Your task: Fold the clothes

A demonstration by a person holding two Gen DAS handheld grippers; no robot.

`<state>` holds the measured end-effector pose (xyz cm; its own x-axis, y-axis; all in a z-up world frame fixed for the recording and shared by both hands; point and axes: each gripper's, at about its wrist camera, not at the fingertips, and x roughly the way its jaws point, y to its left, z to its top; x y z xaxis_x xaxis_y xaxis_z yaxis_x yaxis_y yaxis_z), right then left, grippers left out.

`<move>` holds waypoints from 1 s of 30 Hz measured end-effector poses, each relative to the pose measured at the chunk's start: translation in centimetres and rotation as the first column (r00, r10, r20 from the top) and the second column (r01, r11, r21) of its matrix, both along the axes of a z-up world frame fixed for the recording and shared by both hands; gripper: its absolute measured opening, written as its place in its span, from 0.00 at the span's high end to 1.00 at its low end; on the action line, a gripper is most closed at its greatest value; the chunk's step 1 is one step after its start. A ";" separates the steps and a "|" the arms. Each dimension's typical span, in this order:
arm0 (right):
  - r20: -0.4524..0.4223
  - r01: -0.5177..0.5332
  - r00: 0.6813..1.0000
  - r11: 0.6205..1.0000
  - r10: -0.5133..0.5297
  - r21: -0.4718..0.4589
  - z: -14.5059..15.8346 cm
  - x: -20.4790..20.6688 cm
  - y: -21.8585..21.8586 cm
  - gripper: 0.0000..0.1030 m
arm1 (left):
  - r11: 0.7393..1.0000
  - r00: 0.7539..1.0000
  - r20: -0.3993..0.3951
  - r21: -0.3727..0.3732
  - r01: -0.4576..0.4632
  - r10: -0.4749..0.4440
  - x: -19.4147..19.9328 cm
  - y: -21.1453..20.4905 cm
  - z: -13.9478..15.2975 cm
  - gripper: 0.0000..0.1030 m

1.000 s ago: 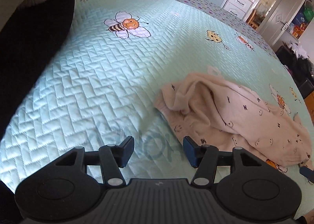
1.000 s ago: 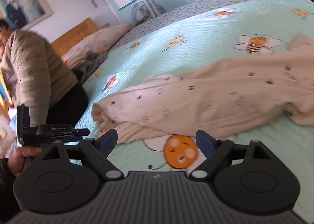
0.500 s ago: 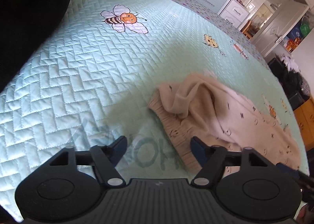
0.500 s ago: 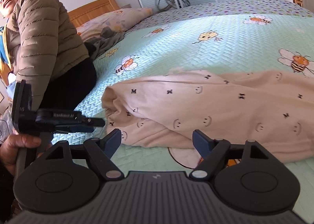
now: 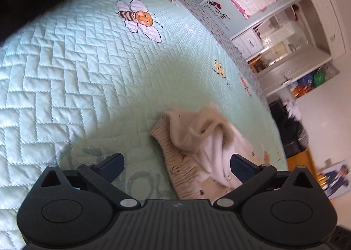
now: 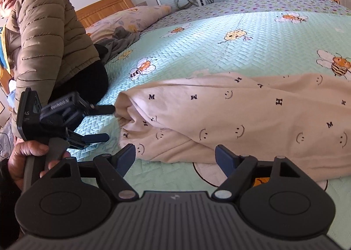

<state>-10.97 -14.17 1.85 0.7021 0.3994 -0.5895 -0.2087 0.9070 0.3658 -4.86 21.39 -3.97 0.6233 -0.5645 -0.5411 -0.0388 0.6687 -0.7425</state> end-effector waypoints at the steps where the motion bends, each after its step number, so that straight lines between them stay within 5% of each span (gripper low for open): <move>1: -0.001 0.003 1.000 1.000 -0.003 0.001 0.0 0.0 0.0 0.21 | 1.000 1.000 -0.009 -0.029 -0.002 0.002 0.2 0.1 -0.1 0.01; 17: -0.015 0.031 0.999 0.999 -0.030 0.033 -0.4 -1.2 -1.1 0.21 | 0.952 1.000 0.014 -0.306 0.000 0.004 3.2 -0.9 -2.0 0.03; 24: -0.049 0.055 0.997 0.997 -0.053 0.055 -1.4 -1.3 -1.6 0.21 | 0.957 0.999 -0.005 -0.286 0.044 -0.047 4.1 -1.8 -2.8 0.63; 28: -0.053 0.059 0.997 0.996 -0.055 0.060 -1.5 -1.3 -1.6 0.21 | 0.963 0.999 -0.001 -0.267 0.048 -0.050 4.5 -2.1 -2.8 0.83; 30: -0.055 0.062 0.997 0.996 -0.058 0.060 -1.5 -1.3 -1.6 0.21 | 0.964 0.998 0.014 -0.258 0.058 -0.056 4.7 -2.3 -2.6 0.85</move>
<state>-12.29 -15.77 0.32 0.6945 0.3941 -0.6020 -0.1335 0.8927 0.4304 -0.11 19.13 -6.60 0.5888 -0.7194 -0.3685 -0.0009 0.4554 -0.8903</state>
